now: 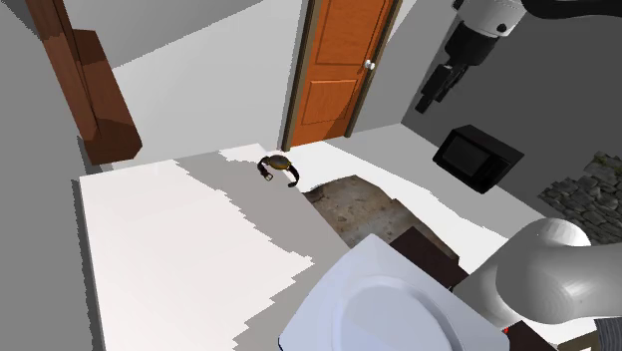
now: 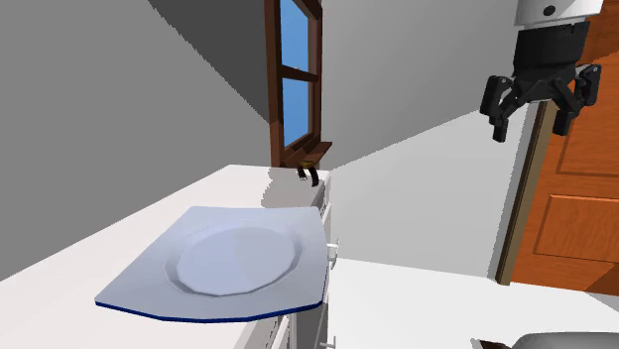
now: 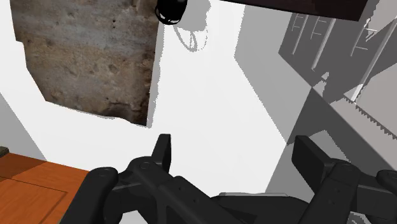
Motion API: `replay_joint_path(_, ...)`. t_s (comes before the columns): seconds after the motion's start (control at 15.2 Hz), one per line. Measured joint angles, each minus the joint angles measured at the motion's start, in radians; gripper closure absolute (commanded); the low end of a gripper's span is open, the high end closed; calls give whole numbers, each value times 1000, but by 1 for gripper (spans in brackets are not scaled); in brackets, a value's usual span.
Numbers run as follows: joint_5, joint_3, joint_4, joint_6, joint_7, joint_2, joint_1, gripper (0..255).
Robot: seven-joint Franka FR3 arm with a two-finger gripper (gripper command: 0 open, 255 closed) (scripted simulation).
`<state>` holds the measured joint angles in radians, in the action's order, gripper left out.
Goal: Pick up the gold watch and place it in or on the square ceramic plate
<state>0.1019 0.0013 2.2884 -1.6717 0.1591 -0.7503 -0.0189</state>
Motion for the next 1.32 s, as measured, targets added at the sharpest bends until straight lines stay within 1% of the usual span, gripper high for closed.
replay_joint_path(0.07, 0, 0, 0, 0, 0, 0, 0, 0)
replay_joint_path(0.26, -25, 34, -11, -2, -29, 25, 19, 0)
replay_joint_path(0.59, -86, 119, -20, -15, -104, 74, 66, 0)
replay_joint_path(1.06, -159, 242, -113, -19, -213, 200, 123, 0)
replay_joint_path(1.32, -187, 303, -165, -28, -265, 273, 149, 0)
